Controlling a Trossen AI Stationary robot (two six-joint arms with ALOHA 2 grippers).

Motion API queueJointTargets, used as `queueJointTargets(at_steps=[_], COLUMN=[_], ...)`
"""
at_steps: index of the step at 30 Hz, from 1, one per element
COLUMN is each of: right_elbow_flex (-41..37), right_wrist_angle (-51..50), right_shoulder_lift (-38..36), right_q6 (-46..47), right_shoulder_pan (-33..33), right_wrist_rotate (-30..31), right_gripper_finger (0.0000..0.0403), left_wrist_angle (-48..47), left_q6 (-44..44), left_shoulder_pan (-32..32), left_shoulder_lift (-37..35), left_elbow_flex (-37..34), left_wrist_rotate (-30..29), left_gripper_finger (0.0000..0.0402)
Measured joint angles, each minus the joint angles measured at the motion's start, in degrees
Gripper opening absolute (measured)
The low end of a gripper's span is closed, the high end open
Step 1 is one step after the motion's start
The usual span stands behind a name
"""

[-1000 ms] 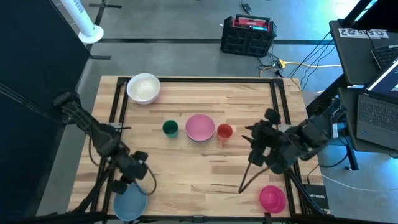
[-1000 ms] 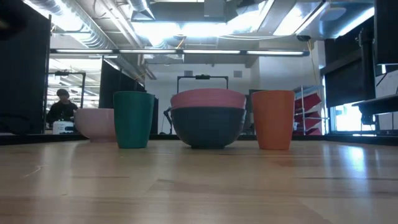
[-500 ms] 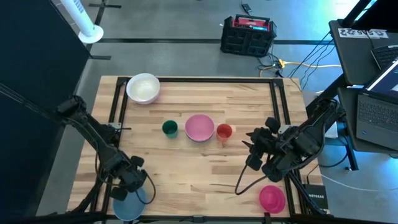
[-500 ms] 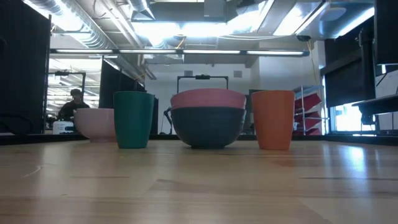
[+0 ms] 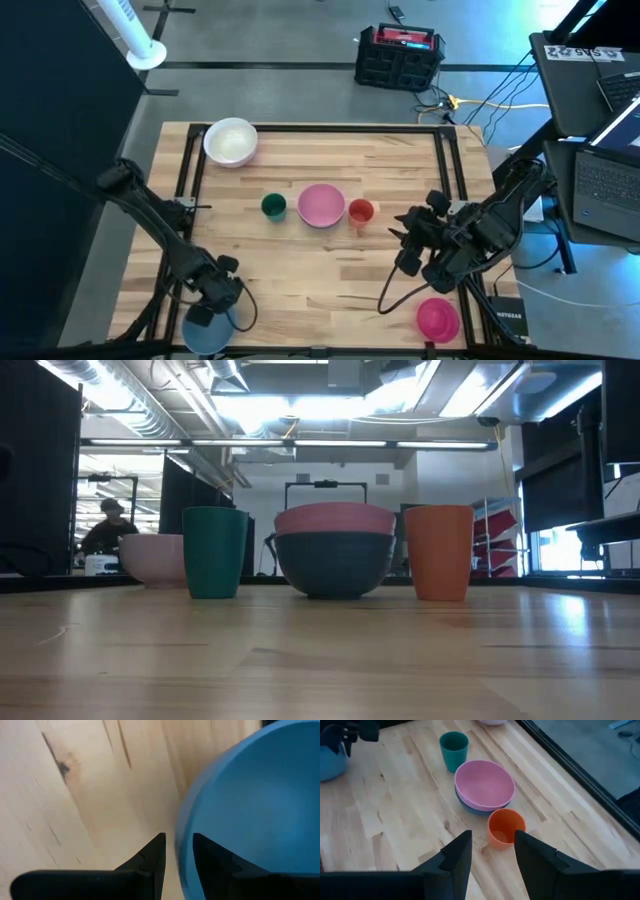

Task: Nest bowls inside each other
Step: Stack the blue bowl on the pink bowl

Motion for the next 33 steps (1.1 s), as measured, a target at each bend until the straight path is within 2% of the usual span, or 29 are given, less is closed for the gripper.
queueJointTargets(at_steps=[9,13,19,23,26,33], right_elbow_flex=[0.0,0.0,-5.4,-13.7,-20.3,-27.8], right_wrist_angle=[-0.5,-3.9,-3.7,-2.3,3.3,12.5], right_shoulder_lift=[-0.2,-0.2,-0.2,-0.2,-0.2,-0.1], right_q6=[-1.3,2.6,10.4,23.2,32.2,41.1], right_shoulder_pan=[-0.3,1.2,7.2,12.5,17.1,22.7], right_wrist_rotate=[0.5,-1.9,-1.8,-2.8,-3.4,-4.3], right_gripper_finger=[0.0136,0.0136,0.0136,0.0136,0.0136,0.0136], left_wrist_angle=[2.0,-3.9,-14.0,-18.0,-17.6,-17.6], left_q6=[0.9,2.7,10.6,12.9,13.4,16.9], left_shoulder_pan=[0.7,4.9,19.1,31.2,39.5,49.3], left_shoulder_lift=[5.9,5.8,5.9,6.6,7.4,13.7], left_elbow_flex=[1.0,7.2,22.2,29.6,33.9,41.4], left_wrist_rotate=[1.1,0.5,0.5,0.0,-1.0,-1.5], left_gripper_finger=[0.0009,0.0002,0.0001,0.0000,0.0000,0.0000])
